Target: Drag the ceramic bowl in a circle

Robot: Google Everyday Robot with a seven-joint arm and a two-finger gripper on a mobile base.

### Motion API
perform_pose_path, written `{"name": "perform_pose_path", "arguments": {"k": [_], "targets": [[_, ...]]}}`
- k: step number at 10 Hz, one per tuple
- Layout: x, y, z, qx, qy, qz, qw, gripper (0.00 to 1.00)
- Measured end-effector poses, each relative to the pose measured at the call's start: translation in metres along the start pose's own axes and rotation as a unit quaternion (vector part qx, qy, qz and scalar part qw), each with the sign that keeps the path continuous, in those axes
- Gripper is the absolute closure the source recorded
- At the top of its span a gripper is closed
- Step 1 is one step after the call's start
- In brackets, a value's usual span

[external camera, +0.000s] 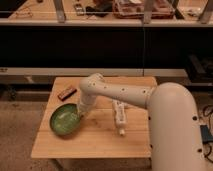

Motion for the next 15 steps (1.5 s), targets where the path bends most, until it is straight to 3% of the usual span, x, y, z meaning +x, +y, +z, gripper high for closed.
{"name": "perform_pose_path", "arguments": {"k": [2,4,9,11,15], "targets": [[-0.014,0.033,-0.003,-0.008,0.001,0.02,0.9998,1.0],[-0.043,0.065,-0.009,-0.014,0.003,0.033,0.9994,1.0],[-0.116,0.085,-0.013,-0.036,-0.002,0.002,0.9993,1.0],[-0.127,0.065,-0.007,-0.046,-0.005,-0.028,0.9985,1.0],[-0.124,0.004,0.006,-0.058,-0.008,-0.093,0.9939,1.0]]}}
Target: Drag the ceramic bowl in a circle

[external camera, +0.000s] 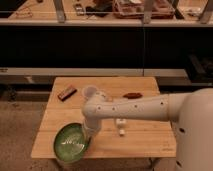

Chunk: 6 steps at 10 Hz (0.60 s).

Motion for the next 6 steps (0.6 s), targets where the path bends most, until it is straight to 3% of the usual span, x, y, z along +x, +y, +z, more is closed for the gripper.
{"name": "perform_pose_path", "arguments": {"k": [2,4,6], "targets": [[0.02,-0.029,0.002,0.006,0.001,-0.019,0.9998,1.0],[0.046,-0.051,0.002,0.024,0.002,-0.024,0.9994,1.0],[0.077,-0.053,-0.001,0.039,0.001,-0.011,0.9992,1.0]]}}
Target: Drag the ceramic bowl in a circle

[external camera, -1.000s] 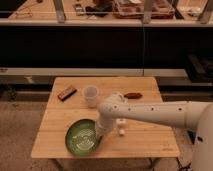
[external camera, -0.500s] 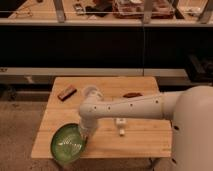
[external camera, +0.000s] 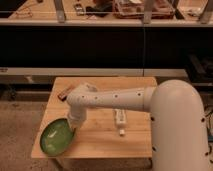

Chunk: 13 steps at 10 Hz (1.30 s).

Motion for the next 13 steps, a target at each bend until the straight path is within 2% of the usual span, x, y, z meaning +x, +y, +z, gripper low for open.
{"name": "perform_pose_path", "arguments": {"k": [2,3,6,8,10,12,13], "targets": [[0.025,0.011,-0.006,0.007,0.009,0.025,0.9996,1.0],[0.04,0.031,-0.011,0.007,0.015,0.049,0.9986,1.0],[0.046,0.079,-0.019,0.007,0.023,0.102,0.9945,1.0],[0.039,0.111,-0.02,0.006,0.025,0.136,0.9904,1.0],[0.02,0.141,-0.022,-0.001,0.024,0.161,0.9866,1.0],[-0.002,0.155,-0.024,-0.013,0.024,0.166,0.9858,1.0],[-0.021,0.157,-0.026,-0.024,0.025,0.159,0.9866,1.0]]}}
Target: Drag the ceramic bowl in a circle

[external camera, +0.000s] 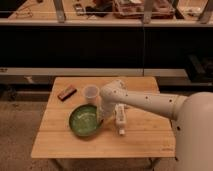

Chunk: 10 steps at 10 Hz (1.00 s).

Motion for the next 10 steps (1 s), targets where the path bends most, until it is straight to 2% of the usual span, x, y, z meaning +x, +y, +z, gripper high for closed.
{"name": "perform_pose_path", "arguments": {"k": [3,5,8,10], "targets": [[-0.037,0.015,-0.006,-0.027,0.006,-0.016,0.9995,1.0],[-0.06,0.012,-0.006,-0.038,0.007,-0.032,0.9987,1.0],[-0.09,-0.012,0.003,-0.041,0.0,-0.071,0.9966,1.0],[-0.105,-0.04,0.013,-0.04,-0.008,-0.11,0.9931,1.0]]}}
